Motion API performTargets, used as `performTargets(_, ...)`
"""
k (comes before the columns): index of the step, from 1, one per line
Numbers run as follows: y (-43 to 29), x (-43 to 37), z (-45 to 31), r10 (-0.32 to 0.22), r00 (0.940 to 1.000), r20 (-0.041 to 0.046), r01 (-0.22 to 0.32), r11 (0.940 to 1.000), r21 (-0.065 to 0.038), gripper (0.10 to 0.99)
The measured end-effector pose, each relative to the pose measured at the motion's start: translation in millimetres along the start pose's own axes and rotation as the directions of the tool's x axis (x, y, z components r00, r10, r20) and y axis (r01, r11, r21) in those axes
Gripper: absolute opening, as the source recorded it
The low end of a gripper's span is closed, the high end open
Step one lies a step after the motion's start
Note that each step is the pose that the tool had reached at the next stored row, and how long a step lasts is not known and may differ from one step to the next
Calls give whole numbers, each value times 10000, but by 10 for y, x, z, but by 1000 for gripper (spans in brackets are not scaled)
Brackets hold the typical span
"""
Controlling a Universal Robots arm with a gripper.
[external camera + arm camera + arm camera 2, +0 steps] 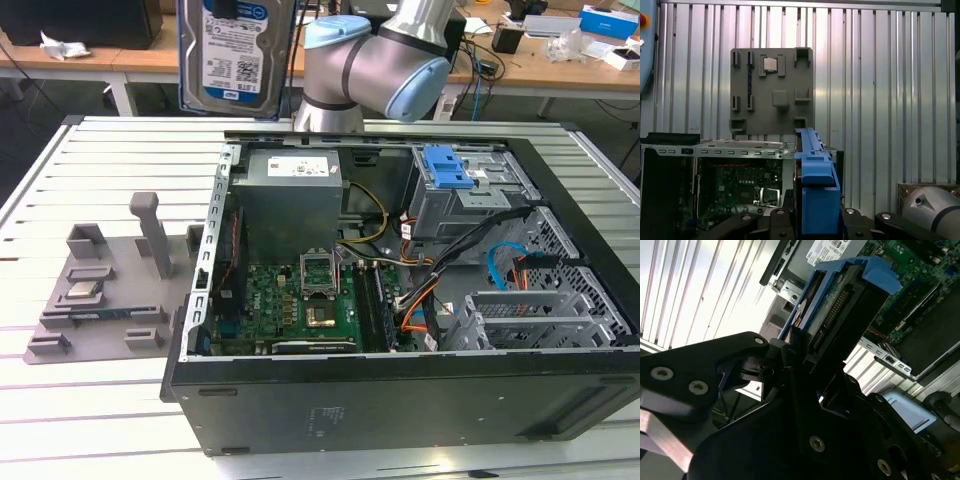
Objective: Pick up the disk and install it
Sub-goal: 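Pick up the disk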
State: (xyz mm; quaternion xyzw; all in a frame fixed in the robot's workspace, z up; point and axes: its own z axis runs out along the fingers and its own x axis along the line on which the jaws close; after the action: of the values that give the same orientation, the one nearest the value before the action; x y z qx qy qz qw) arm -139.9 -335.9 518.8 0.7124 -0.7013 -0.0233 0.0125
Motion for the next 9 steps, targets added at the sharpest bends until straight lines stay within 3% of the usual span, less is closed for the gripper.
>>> performTargets(9, -396, 6, -20, 0, 10000, 0, 0, 10000, 0, 365)
